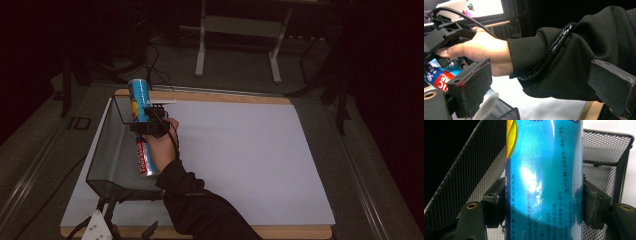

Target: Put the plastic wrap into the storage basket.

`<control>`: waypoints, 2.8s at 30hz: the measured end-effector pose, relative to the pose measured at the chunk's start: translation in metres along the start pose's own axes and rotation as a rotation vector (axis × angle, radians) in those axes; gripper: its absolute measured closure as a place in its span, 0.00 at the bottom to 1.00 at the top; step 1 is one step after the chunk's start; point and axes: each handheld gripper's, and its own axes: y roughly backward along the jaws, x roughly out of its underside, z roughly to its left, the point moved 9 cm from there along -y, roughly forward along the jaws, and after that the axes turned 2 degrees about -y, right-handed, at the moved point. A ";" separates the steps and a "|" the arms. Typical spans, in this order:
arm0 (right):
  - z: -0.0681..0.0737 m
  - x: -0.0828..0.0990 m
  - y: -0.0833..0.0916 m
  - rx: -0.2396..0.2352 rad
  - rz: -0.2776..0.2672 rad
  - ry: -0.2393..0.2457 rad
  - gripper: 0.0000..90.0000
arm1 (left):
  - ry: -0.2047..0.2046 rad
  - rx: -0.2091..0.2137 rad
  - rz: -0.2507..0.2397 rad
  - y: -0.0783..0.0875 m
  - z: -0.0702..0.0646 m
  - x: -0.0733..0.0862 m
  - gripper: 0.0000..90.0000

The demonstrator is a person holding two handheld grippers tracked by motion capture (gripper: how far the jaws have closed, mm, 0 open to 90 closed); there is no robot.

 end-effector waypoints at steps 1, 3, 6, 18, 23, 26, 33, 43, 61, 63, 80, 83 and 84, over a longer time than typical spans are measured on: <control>-0.001 0.002 -0.002 -0.004 0.008 0.000 0.35 | 0.000 0.000 0.001 0.000 0.000 0.000 0.07; -0.002 0.006 -0.003 0.002 0.013 -0.008 0.35 | -0.001 0.000 0.000 0.000 0.000 0.000 0.07; -0.005 0.012 -0.008 0.020 0.017 -0.023 0.35 | -0.003 0.001 0.001 0.000 0.000 0.000 0.07; -0.018 0.028 -0.018 0.064 0.056 -0.032 0.35 | -0.003 0.001 -0.001 0.000 0.000 0.000 0.07; -0.023 0.032 -0.020 0.062 0.079 -0.050 0.35 | -0.003 0.002 0.001 0.000 0.000 0.000 0.07; -0.025 0.033 -0.021 0.054 0.091 -0.056 0.35 | -0.004 0.003 0.003 0.000 0.000 0.000 0.07; -0.025 0.032 -0.022 0.058 0.098 -0.026 0.34 | -0.006 0.004 0.006 -0.001 0.000 0.001 0.07; -0.024 0.027 -0.018 0.074 0.111 0.033 0.30 | -0.008 0.005 0.008 -0.001 0.000 0.001 0.07; -0.024 0.012 0.037 0.003 0.044 0.251 0.16 | -0.001 0.011 0.018 -0.004 -0.001 0.002 0.07; -0.028 0.011 0.045 -0.005 0.030 0.264 0.15 | -0.004 0.012 0.022 -0.004 -0.001 0.003 0.07; -0.073 0.028 0.092 -0.039 0.049 0.334 0.13 | -0.009 0.014 0.038 -0.010 -0.002 0.005 0.07; -0.083 0.030 0.100 -0.044 0.035 0.335 0.14 | -0.009 0.012 0.040 -0.010 -0.002 0.006 0.07; -0.085 0.030 0.102 -0.045 0.035 0.333 0.14 | -0.011 0.010 0.040 -0.009 -0.002 0.006 0.07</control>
